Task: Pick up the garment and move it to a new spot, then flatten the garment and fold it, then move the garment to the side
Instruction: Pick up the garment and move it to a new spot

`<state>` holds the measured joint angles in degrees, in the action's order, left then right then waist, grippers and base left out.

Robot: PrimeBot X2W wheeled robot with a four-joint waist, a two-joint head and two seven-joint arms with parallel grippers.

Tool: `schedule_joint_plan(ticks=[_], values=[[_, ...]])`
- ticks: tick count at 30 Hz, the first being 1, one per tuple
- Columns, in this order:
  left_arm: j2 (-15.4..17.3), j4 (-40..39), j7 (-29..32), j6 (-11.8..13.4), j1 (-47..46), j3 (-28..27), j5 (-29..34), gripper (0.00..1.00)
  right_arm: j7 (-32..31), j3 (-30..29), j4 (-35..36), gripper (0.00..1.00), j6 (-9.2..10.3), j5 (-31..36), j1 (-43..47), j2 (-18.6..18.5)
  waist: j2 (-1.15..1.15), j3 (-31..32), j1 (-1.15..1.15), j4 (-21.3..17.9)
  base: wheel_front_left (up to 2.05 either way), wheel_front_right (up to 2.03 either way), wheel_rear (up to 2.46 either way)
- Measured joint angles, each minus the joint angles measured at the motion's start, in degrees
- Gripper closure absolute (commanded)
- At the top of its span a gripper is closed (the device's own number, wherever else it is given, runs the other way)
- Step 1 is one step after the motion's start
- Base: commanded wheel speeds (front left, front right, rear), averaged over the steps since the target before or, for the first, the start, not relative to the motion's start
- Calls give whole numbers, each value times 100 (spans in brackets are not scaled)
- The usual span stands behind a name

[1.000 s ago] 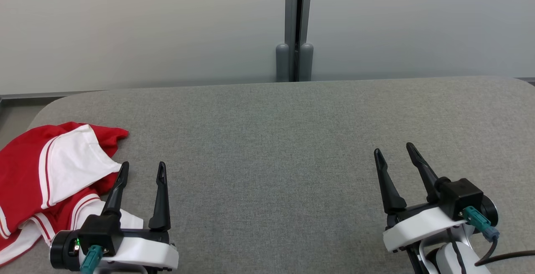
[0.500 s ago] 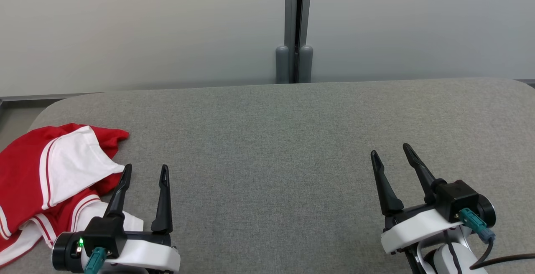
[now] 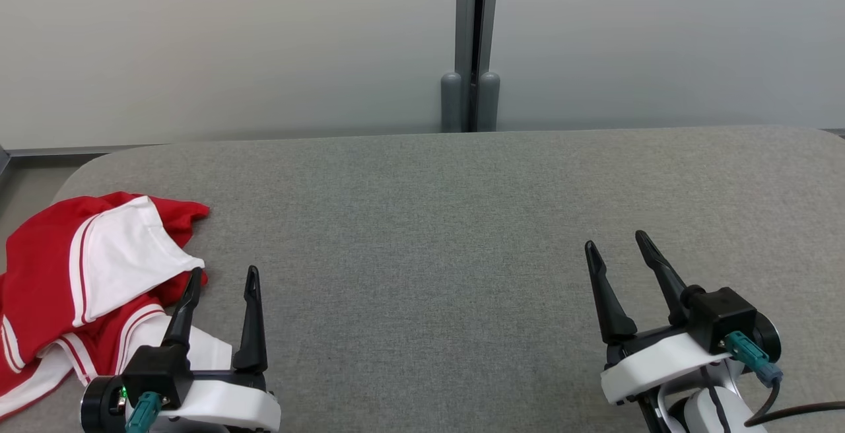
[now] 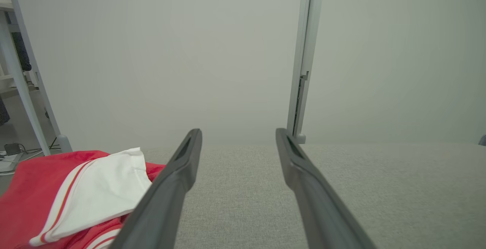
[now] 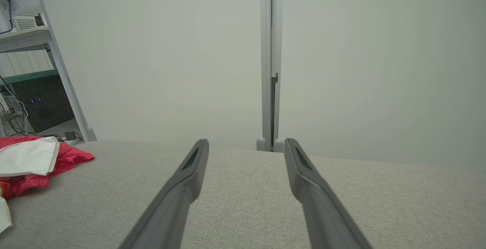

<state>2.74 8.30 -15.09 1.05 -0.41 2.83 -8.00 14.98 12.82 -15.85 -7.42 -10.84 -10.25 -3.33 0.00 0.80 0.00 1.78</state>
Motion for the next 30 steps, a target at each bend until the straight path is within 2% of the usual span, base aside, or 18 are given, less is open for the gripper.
schedule_joint_plan(ticks=[11,20,30], values=[[-2,160,0,59,-14,-144,-234,0,1,144,1,0,0,-300,53,20,0,3,0,456,0,0,0],[2,264,0,2,-2,-391,-327,0,1,327,-10,0,0,-433,87,30,0,16,0,1129,0,0,0],[2,271,-1,71,31,-501,-449,0,2,490,-24,0,0,-527,88,14,0,5,0,1916,0,0,0]])
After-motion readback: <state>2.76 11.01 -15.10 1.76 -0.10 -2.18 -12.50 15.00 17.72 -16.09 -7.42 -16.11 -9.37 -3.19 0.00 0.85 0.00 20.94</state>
